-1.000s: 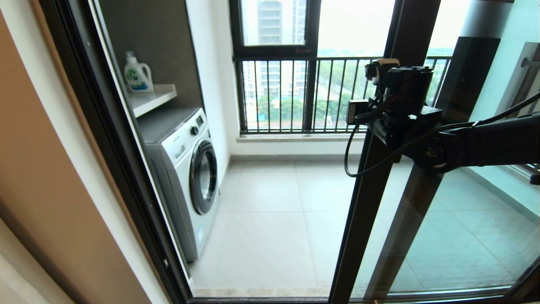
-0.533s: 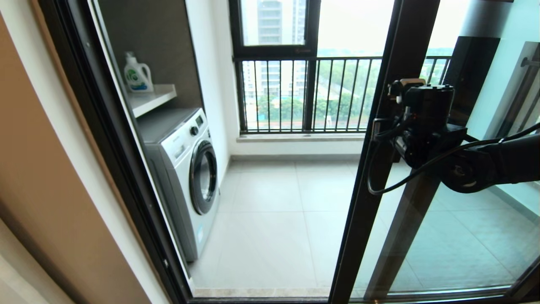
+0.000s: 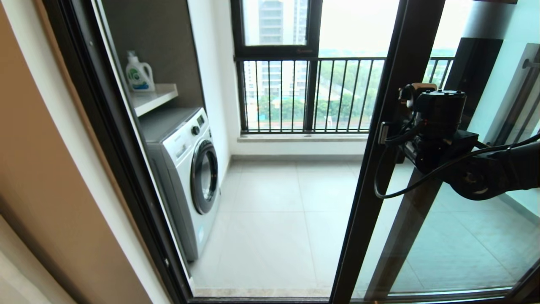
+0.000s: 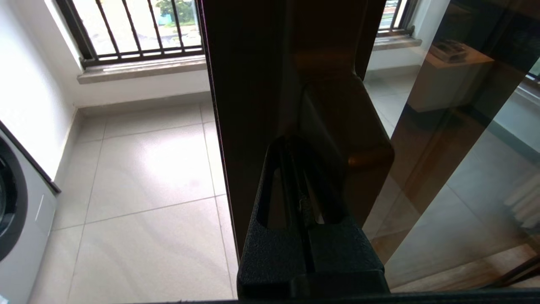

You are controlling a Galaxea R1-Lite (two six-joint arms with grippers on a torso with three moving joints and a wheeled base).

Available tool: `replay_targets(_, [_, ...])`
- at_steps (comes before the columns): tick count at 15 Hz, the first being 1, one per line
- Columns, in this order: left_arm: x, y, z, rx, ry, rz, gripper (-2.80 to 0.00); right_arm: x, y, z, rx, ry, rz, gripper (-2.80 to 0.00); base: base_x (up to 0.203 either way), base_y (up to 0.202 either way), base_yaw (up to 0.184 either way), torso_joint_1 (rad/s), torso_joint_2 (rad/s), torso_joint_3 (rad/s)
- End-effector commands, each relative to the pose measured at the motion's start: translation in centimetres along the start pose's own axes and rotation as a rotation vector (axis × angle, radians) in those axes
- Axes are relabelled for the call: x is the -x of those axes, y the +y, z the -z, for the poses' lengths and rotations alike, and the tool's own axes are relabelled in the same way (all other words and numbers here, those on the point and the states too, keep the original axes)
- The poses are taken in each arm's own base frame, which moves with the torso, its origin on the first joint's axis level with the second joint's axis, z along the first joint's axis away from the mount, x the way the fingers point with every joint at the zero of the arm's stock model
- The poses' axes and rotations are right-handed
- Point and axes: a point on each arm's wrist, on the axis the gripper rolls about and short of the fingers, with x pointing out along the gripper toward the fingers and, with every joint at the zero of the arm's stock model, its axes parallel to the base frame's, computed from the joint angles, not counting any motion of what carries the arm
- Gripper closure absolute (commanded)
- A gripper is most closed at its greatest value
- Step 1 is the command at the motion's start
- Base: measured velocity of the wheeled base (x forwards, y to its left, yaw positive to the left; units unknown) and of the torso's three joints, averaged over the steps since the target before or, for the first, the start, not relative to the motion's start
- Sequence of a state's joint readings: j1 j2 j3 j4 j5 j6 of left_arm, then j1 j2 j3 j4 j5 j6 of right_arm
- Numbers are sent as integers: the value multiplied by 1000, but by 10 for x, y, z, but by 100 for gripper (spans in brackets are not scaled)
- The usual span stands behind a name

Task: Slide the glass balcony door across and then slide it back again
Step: Open the slid door

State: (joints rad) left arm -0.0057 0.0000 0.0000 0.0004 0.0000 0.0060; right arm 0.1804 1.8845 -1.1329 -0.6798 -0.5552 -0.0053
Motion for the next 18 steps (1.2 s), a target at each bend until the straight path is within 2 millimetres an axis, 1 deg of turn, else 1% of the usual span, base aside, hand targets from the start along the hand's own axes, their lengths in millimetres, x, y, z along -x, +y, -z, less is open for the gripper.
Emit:
replay_targets(1, [0,0,0,0,1,0,0,-10,-12,-2,-10,-14,53,0,0,0,0,0,0,0])
replay_targets(5, [0,0,0,0,1,0,0,-23,-27,0,-12,-12,96,0,0,0,0,0,0,0])
replay_targets(10, [0,0,0,0,1,0,0,-20,-25,-4,-21,-36,87,0,0,0,0,0,0,0])
replay_targets(18, [0,0,0,0,1,0,0,-17,-25,-5,-25,-39,81,0,0,0,0,0,0,0])
